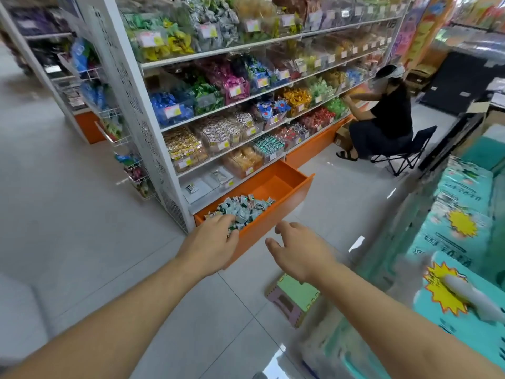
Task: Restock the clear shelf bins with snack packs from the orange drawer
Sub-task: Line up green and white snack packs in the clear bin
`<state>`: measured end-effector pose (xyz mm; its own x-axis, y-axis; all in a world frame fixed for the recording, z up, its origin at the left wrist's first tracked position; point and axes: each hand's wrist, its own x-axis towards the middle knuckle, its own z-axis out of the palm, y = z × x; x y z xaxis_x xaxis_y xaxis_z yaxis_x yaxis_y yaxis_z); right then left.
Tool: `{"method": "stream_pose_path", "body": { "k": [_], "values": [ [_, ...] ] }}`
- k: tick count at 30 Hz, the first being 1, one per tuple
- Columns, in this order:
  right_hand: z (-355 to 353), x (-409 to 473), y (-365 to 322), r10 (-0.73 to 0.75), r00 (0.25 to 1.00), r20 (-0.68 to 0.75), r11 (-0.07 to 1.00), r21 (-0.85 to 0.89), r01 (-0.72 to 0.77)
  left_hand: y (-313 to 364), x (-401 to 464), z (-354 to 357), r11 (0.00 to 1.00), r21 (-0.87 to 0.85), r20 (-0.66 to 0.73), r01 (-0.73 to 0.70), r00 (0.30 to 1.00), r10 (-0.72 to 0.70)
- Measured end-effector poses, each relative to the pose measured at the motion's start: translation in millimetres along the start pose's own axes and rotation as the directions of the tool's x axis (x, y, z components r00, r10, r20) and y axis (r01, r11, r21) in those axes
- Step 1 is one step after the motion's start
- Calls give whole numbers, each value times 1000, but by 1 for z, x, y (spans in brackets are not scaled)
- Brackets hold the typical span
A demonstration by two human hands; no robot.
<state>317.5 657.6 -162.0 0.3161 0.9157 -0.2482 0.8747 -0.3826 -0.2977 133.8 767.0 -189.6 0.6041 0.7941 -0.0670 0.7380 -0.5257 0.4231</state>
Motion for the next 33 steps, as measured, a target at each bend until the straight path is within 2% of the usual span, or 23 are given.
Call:
{"method": "stream_pose_path", "body": {
  "k": [11,19,26,29,33],
  "values": [
    [-30,170,13,-55,993,104,998,-21,58,-54,160,2,995,-33,21,98,995,-98],
    [-40,291,-9,-18,990,139,999,-39,24,-115,279,-3,996,-50,92,79,993,-75],
    [-57,385,-15,-17,984,179,1000,-23,21,-140,367,-12,994,-72,138,82,988,-71],
    [-62,438,-14,-45,978,204,997,-48,56,-155,404,-8,987,-103,142,125,984,-110],
    [-59,521,-16,-176,942,286,980,-35,194,-175,443,0,970,-141,136,197,975,-178]
  ]
}}
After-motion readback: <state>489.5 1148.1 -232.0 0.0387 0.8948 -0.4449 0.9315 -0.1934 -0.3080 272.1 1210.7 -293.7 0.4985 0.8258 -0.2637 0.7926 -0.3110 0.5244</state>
